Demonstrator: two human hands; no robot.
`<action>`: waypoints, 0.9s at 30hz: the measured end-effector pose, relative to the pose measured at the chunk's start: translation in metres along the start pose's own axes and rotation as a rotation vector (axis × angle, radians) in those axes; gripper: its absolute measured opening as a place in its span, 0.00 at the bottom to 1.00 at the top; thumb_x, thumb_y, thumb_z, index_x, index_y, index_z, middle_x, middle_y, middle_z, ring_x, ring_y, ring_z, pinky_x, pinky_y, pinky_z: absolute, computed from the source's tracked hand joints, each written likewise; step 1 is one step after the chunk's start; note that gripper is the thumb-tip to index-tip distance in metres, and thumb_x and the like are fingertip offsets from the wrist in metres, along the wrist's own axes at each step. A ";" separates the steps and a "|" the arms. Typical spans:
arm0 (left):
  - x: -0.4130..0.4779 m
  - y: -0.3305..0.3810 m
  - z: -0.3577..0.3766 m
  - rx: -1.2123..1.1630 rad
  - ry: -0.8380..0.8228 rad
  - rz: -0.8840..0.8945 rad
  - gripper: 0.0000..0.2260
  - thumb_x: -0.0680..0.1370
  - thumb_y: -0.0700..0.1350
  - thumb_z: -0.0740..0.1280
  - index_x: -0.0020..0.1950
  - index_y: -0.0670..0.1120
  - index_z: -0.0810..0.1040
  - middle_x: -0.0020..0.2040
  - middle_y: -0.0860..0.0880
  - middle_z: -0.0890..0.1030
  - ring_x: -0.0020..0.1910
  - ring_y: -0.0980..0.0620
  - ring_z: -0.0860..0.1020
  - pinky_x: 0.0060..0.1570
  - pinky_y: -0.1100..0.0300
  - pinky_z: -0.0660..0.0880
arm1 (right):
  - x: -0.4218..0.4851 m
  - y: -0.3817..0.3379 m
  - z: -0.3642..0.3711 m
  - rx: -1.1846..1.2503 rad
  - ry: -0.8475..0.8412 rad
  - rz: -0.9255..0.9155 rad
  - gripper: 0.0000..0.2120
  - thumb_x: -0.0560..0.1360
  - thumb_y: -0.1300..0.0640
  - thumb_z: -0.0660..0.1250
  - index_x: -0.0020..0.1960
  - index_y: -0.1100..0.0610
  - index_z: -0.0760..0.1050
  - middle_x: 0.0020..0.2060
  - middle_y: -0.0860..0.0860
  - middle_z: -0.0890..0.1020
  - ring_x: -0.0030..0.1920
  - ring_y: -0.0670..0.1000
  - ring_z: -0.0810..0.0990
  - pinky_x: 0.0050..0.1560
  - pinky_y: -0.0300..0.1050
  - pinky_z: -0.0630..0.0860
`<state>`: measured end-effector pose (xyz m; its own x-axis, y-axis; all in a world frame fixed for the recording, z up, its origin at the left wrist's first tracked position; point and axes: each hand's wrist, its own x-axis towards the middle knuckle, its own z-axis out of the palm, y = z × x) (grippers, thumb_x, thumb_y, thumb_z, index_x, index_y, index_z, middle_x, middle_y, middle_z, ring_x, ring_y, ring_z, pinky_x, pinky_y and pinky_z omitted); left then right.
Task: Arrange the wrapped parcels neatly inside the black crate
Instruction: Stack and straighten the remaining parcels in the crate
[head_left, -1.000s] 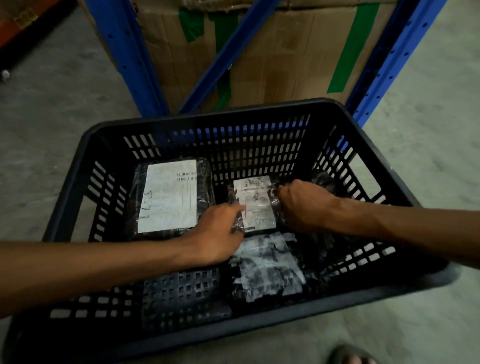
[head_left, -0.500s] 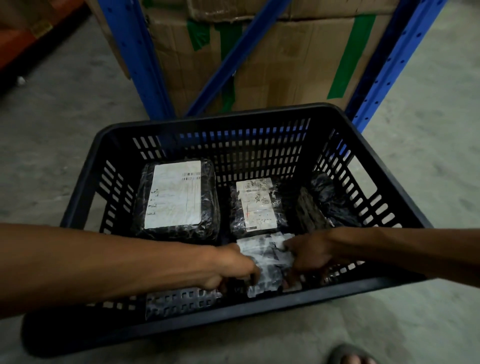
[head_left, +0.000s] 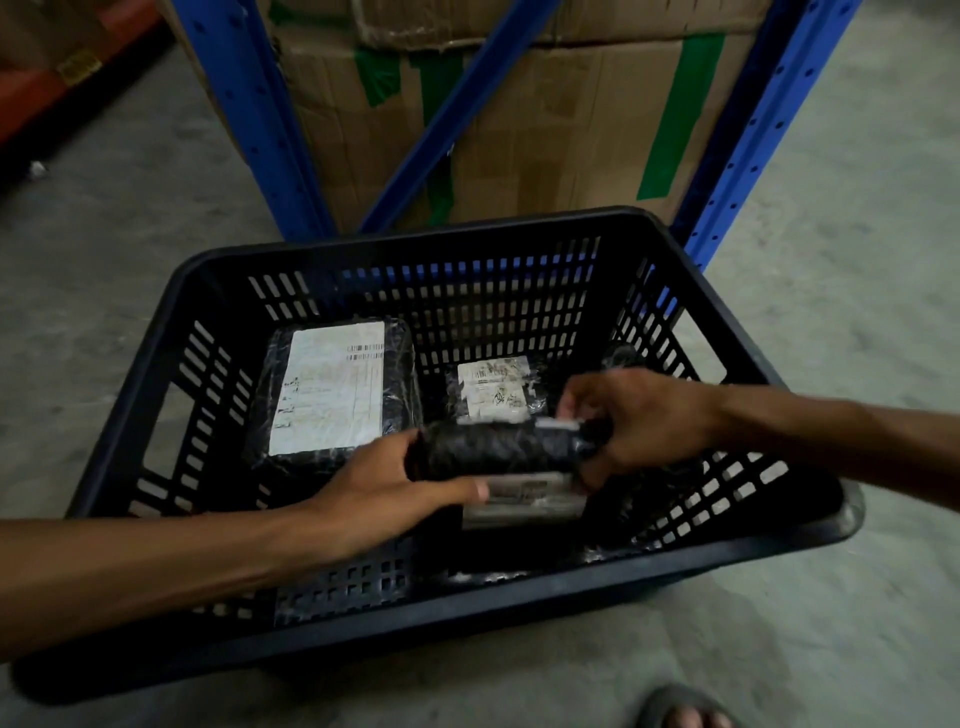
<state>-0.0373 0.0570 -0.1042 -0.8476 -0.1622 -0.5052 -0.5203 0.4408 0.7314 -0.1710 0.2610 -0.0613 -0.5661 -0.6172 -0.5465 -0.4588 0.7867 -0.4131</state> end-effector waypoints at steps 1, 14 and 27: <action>-0.004 0.005 -0.005 -0.024 0.026 0.031 0.20 0.66 0.61 0.75 0.54 0.54 0.82 0.48 0.55 0.86 0.47 0.58 0.83 0.42 0.67 0.76 | -0.001 0.005 -0.010 0.146 0.039 -0.010 0.20 0.64 0.52 0.79 0.53 0.51 0.76 0.47 0.50 0.84 0.47 0.54 0.82 0.45 0.49 0.80; 0.060 0.098 -0.048 -0.563 0.212 -0.294 0.34 0.66 0.69 0.68 0.62 0.46 0.79 0.52 0.46 0.85 0.47 0.45 0.84 0.44 0.55 0.79 | 0.014 -0.015 -0.041 1.217 0.297 0.085 0.10 0.74 0.58 0.73 0.53 0.61 0.82 0.41 0.56 0.89 0.35 0.53 0.88 0.32 0.46 0.83; 0.118 0.073 -0.007 -0.192 0.246 -0.276 0.16 0.76 0.35 0.64 0.64 0.38 0.76 0.60 0.41 0.80 0.57 0.42 0.81 0.52 0.54 0.80 | 0.116 0.016 0.000 0.836 0.429 0.168 0.15 0.69 0.54 0.76 0.55 0.53 0.80 0.51 0.53 0.87 0.48 0.54 0.86 0.52 0.53 0.84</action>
<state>-0.1761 0.0641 -0.1075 -0.6608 -0.4676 -0.5871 -0.7220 0.1824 0.6674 -0.2435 0.2019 -0.1312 -0.8592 -0.3181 -0.4008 0.1949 0.5206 -0.8312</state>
